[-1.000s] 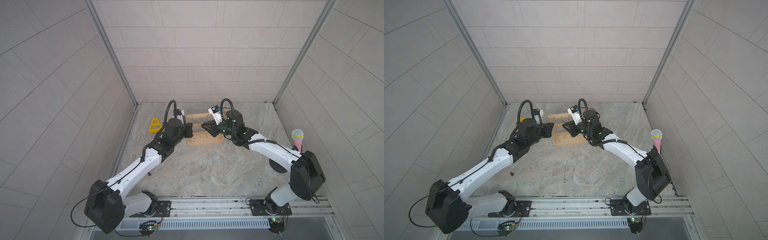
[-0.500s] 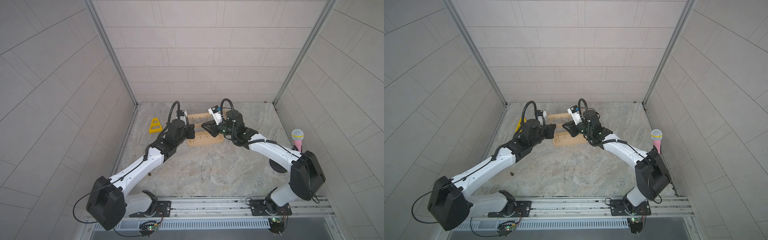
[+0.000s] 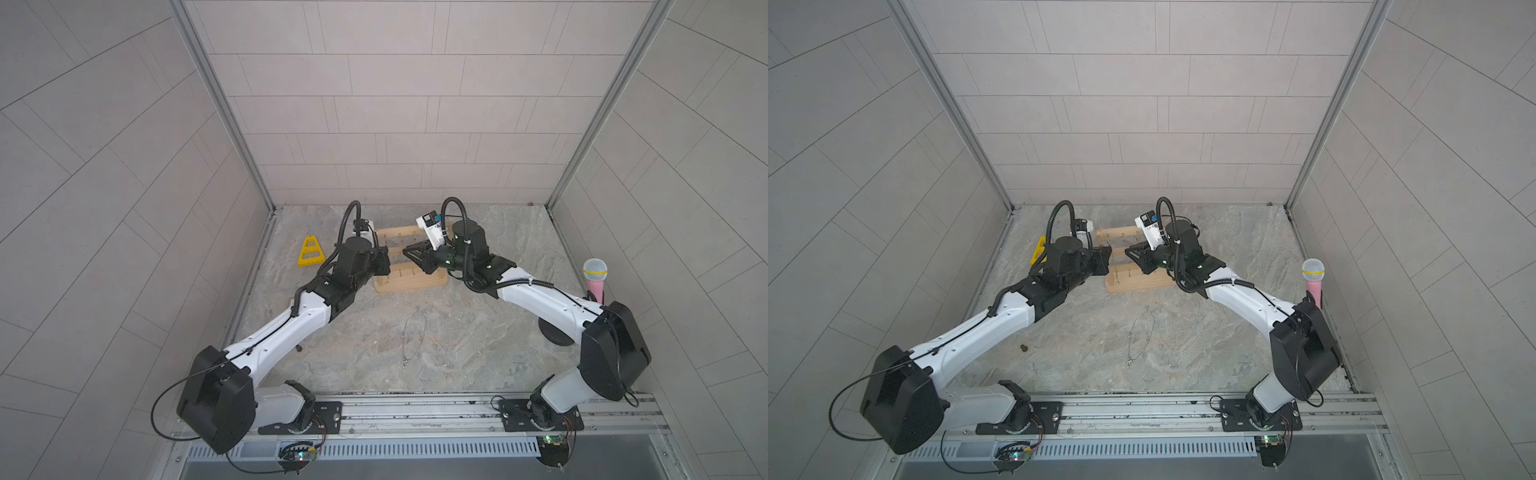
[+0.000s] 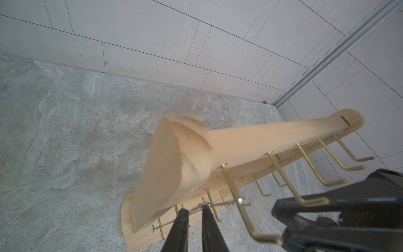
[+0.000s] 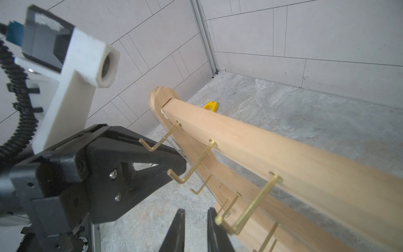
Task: Hang the necklace on the jewelry display stand
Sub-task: Hang the necklace on the stand.
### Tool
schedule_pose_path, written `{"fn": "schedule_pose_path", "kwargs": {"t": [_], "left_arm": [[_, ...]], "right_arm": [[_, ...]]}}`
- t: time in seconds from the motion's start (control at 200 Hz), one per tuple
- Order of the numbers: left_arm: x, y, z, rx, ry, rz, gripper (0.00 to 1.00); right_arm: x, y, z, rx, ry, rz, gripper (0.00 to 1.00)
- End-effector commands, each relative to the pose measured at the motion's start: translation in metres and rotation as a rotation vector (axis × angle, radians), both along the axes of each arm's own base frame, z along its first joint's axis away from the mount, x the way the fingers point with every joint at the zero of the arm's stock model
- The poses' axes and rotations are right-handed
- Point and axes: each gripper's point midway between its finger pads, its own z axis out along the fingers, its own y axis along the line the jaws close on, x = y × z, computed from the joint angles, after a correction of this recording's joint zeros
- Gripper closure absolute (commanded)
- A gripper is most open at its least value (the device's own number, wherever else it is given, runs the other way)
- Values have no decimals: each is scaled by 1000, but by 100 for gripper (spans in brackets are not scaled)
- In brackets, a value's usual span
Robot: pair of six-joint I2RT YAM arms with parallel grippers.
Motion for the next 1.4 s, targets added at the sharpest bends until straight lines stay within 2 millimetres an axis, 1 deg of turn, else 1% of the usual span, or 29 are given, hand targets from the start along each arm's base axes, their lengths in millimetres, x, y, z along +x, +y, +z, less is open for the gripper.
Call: {"fn": "schedule_pose_path", "kwargs": {"t": [0.0, 0.18, 0.355, 0.54, 0.695, 0.846, 0.976, 1.216, 1.396], "left_arm": [[9, -1, 20, -6, -62, 19, 83], [12, -2, 20, -4, -63, 21, 83], [14, -4, 17, -9, -59, 21, 78], [15, 0, 17, 1, -62, 41, 77], [18, -2, 15, 4, -55, 38, 74], [17, -5, 12, -5, -45, 26, 81], [12, -9, 13, -24, -35, -4, 85], [-1, -4, 13, -36, -23, -15, 93], [-6, -7, 17, -54, -20, -39, 99]], "right_arm": [[0, 0, 9, 6, -22, 9, 79], [0, 1, 9, 7, -25, 14, 79], [1, 1, 7, 4, -21, 11, 79], [1, 2, 9, 7, -23, 16, 79], [1, 2, 9, 9, -22, 19, 79], [0, 2, 8, 3, -21, 20, 79], [0, 1, 8, 1, -22, 18, 79], [1, 2, 9, 6, -23, 20, 79], [1, 5, 10, 8, -24, 23, 79]]}}
